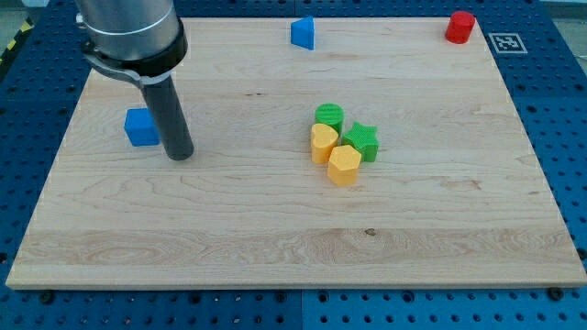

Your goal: Push the yellow hexagon to the bottom of the green star

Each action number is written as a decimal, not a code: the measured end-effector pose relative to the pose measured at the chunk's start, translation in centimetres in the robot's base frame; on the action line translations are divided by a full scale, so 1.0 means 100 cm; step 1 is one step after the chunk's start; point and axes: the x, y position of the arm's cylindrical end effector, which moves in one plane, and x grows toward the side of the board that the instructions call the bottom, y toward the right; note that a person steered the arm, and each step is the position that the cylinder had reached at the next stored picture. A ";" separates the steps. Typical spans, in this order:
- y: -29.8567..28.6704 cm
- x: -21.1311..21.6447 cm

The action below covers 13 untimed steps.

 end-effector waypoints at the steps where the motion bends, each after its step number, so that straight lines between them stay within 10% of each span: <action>1: 0.000 0.000; 6: 0.170 0.056; 10: 0.226 -0.010; 13: 0.279 0.082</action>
